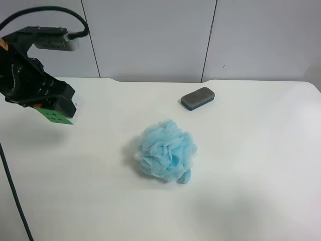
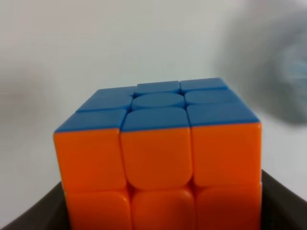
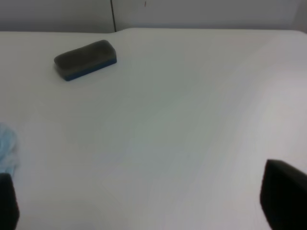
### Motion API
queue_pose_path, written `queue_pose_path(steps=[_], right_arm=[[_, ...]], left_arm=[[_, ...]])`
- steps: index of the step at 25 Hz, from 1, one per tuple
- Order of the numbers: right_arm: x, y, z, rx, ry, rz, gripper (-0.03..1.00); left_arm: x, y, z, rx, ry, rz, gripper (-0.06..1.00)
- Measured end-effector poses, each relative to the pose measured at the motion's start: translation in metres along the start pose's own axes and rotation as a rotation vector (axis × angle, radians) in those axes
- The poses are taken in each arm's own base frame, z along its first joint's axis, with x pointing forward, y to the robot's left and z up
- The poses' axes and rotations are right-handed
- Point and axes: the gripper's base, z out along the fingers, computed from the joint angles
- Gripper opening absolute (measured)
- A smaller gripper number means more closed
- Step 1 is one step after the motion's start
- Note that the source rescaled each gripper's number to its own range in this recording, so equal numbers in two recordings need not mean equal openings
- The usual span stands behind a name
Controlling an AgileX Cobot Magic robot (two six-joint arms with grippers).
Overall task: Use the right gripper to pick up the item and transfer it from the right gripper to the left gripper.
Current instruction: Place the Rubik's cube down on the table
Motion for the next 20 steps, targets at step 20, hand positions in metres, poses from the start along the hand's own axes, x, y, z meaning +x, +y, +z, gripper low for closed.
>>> queue_pose_path(steps=[20], right_arm=[[0.0, 0.0, 0.0, 0.0, 0.0, 0.0, 1.0]], left_arm=[[-0.001, 0.043, 0.124, -0.207, 0.151, 0.031, 0.01]])
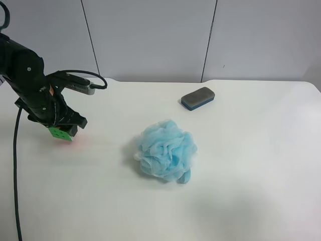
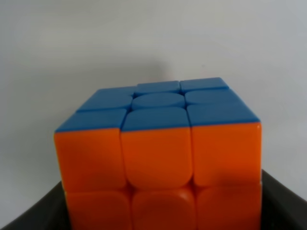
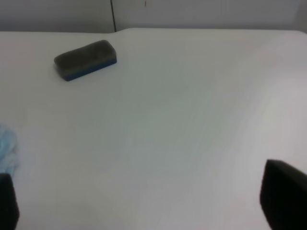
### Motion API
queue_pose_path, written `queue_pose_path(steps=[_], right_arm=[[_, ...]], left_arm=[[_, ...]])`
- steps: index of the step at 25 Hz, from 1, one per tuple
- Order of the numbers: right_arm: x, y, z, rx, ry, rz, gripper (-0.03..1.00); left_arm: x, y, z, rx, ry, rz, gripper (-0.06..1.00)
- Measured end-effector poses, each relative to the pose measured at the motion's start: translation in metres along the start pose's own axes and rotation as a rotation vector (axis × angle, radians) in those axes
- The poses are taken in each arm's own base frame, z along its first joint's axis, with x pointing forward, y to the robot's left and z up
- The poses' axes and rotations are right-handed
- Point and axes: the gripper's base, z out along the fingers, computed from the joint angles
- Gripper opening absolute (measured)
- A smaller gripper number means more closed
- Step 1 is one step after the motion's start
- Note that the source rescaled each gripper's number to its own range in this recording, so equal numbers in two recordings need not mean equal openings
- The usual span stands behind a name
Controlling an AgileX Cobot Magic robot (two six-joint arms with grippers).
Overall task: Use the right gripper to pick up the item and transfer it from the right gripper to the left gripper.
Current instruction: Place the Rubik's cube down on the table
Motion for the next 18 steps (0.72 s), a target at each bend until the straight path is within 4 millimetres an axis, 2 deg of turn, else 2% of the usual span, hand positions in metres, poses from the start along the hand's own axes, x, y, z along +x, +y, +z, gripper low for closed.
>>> queue_pose_path(steps=[4, 14, 15, 17, 18], right_arm=[[0.0, 0.0, 0.0, 0.0, 0.0, 0.0, 1.0], [0.0, 0.0, 0.0, 0.0, 0.0, 0.0, 1.0], [0.0, 0.0, 0.0, 0.0, 0.001, 0.0, 1.0], [0.0, 0.0, 0.0, 0.0, 0.001, 0.0, 1.0], [0.0, 0.0, 0.0, 0.0, 0.001, 0.0, 1.0]], left_arm=[[-0.002, -0.001, 0.012, 0.002, -0.017, 0.02, 0.01], [-0.002, -0.002, 0.013, 0.006, -0.019, 0.016, 0.02], [-0.001, -0.002, 0.013, 0.005, -0.011, 0.016, 0.11], [-0.001, -0.002, 0.013, 0.003, 0.0, 0.016, 0.61], [0.0, -0.002, 0.013, 0.002, 0.002, 0.016, 0.76]])
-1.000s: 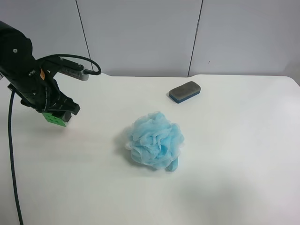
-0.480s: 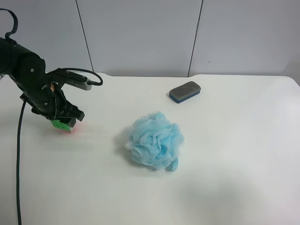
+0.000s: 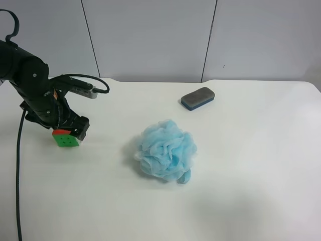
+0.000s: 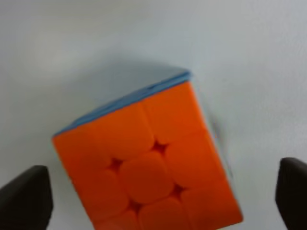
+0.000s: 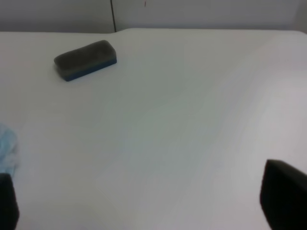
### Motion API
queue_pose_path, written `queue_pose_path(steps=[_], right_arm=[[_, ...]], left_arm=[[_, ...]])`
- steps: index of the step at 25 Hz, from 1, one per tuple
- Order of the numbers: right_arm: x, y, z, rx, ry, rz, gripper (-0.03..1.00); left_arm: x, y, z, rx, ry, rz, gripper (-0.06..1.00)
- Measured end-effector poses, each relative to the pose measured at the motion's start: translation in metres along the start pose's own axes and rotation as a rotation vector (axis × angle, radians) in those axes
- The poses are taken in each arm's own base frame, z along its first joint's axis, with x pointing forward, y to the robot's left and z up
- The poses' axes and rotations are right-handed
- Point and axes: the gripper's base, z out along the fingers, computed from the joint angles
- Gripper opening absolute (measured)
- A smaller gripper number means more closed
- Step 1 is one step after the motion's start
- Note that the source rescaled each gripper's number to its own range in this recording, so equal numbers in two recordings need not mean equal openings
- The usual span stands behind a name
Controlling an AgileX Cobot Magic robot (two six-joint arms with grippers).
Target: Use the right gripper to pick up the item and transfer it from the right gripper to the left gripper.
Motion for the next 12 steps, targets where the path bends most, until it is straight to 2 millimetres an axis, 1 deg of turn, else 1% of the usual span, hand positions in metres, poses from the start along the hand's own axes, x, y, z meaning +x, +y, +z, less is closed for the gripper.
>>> queue_pose_path(steps=[1, 2, 3, 6, 8, 10, 12], right_arm=[[0.0, 0.0, 0.0, 0.0, 0.0, 0.0, 1.0], [0.0, 0.0, 0.0, 0.0, 0.0, 0.0, 1.0], [0.0, 0.0, 0.0, 0.0, 0.0, 0.0, 1.0], [0.0, 0.0, 0.0, 0.0, 0.0, 0.0, 1.0], [0.0, 0.0, 0.0, 0.0, 0.0, 0.0, 1.0], [0.0, 0.0, 0.0, 0.0, 0.0, 0.0, 1.0], [0.0, 0.0, 0.0, 0.0, 0.0, 0.0, 1.0]], left_arm=[[0.0, 0.0, 0.0, 0.0, 0.0, 0.0, 0.86], [0.0, 0.0, 0.0, 0.0, 0.0, 0.0, 0.92], [0.0, 0.0, 0.0, 0.0, 0.0, 0.0, 0.96], [0.001, 0.0, -0.001, -0.005, 0.008, 0.009, 0.98], [0.001, 0.002, -0.007, -0.015, 0.029, 0.012, 0.99], [-0.004, 0.006, -0.021, -0.034, 0.055, 0.004, 0.99], [-0.011, 0.011, -0.041, -0.055, 0.072, -0.009, 0.99]])
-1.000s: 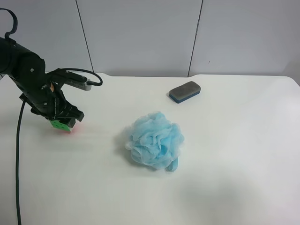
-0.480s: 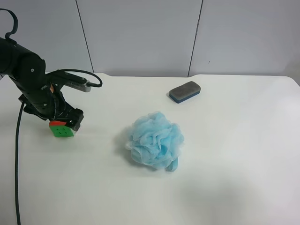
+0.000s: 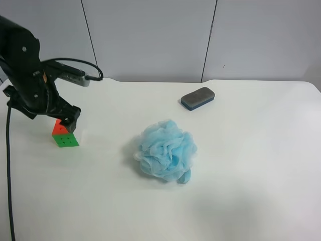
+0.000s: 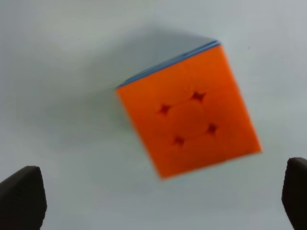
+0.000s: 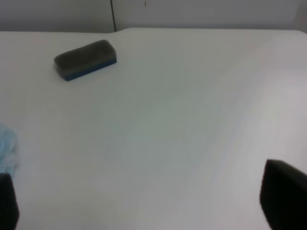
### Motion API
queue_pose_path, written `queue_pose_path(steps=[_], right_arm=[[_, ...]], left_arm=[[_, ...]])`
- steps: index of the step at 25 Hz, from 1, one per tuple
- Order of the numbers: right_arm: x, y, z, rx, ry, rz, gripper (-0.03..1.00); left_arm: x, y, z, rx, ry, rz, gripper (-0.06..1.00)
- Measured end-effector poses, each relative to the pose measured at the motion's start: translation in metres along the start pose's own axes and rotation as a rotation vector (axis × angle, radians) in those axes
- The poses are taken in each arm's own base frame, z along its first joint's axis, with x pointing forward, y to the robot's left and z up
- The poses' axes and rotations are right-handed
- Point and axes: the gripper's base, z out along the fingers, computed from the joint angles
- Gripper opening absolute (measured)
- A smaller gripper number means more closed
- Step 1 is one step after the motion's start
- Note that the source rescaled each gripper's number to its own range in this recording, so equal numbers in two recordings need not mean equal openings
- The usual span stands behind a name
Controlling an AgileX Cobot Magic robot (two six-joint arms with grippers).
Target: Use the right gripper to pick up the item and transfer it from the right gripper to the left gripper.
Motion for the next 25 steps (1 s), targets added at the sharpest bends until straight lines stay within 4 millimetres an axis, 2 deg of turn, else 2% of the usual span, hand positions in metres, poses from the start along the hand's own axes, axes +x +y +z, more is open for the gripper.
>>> queue_pose_path(steps=[5, 11, 13, 17, 21, 25], right_arm=[[0.0, 0.0, 0.0, 0.0, 0.0, 0.0, 1.0], [0.0, 0.0, 0.0, 0.0, 0.0, 0.0, 1.0], [0.0, 0.0, 0.0, 0.0, 0.0, 0.0, 1.0], [0.0, 0.0, 0.0, 0.0, 0.0, 0.0, 1.0], [0.0, 0.0, 0.0, 0.0, 0.0, 0.0, 1.0], [0.0, 0.0, 0.0, 0.0, 0.0, 0.0, 1.0]], left_arm=[[-0.003, 0.016, -0.067, -0.035, -0.002, -0.057, 0.99], [0.029, 0.025, -0.142, 0.014, -0.101, -0.126, 0.99], [0.049, 0.026, -0.165, 0.04, -0.161, -0.136, 0.99], [0.098, 0.029, -0.196, 0.059, -0.268, -0.142, 0.99], [0.154, 0.031, -0.218, 0.061, -0.403, -0.161, 0.99], [0.205, 0.03, -0.223, 0.062, -0.519, -0.179, 0.99]])
